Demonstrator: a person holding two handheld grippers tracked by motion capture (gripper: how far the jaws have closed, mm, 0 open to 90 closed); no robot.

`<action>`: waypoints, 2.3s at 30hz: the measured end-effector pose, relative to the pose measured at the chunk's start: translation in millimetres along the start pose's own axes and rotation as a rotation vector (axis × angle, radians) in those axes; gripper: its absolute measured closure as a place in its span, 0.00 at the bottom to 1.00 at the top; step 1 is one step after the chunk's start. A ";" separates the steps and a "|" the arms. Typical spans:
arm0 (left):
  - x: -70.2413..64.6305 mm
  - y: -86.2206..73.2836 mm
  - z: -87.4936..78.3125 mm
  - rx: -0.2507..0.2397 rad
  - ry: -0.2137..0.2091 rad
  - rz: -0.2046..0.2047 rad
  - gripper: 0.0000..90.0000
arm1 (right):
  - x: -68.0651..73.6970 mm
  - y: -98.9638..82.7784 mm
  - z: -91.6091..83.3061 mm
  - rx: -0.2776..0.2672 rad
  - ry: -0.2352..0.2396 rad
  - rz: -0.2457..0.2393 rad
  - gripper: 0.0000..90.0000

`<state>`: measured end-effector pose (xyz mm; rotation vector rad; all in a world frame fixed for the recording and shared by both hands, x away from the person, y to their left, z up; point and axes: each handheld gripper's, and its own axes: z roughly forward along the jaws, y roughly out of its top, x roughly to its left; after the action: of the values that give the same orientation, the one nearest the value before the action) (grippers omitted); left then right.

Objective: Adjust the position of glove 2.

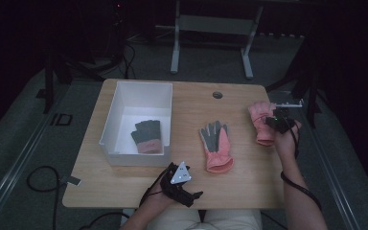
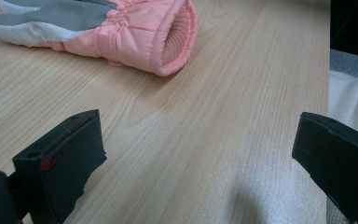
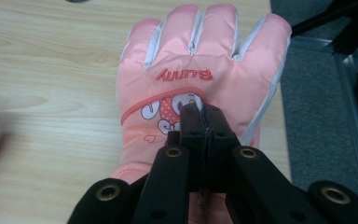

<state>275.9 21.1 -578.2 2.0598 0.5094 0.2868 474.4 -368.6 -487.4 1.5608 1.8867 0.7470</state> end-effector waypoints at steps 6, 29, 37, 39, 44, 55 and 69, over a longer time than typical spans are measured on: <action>-0.2 0.0 0.2 0.004 0.000 0.004 0.02 | 8.4 -2.8 -47.0 -0.044 -0.001 0.024 0.98; -1.0 0.1 0.2 0.006 -0.009 0.013 0.02 | 43.6 -68.9 -102.4 -0.052 0.020 0.003 0.98; -1.6 0.7 0.3 0.005 -0.012 0.020 0.02 | 43.5 -77.0 -81.3 -0.020 0.031 0.012 0.98; -1.6 0.5 0.5 0.004 -0.012 0.020 0.02 | 44.8 -79.0 -74.6 -0.006 0.027 0.008 0.98; -1.8 0.6 0.3 0.000 -0.017 0.021 0.02 | 45.0 -87.3 -55.0 0.036 0.025 0.017 0.98; -2.0 0.7 0.6 -0.001 -0.020 0.022 0.02 | 39.5 -93.7 -48.7 0.025 0.053 -0.015 0.90; -2.3 0.4 1.0 0.006 -0.016 0.025 0.02 | 33.9 -85.2 -56.1 0.006 0.092 -0.148 0.62</action>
<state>274.3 19.1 -578.4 2.0743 0.4758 0.2834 371.6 -352.4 -514.1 1.3938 2.0478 0.7595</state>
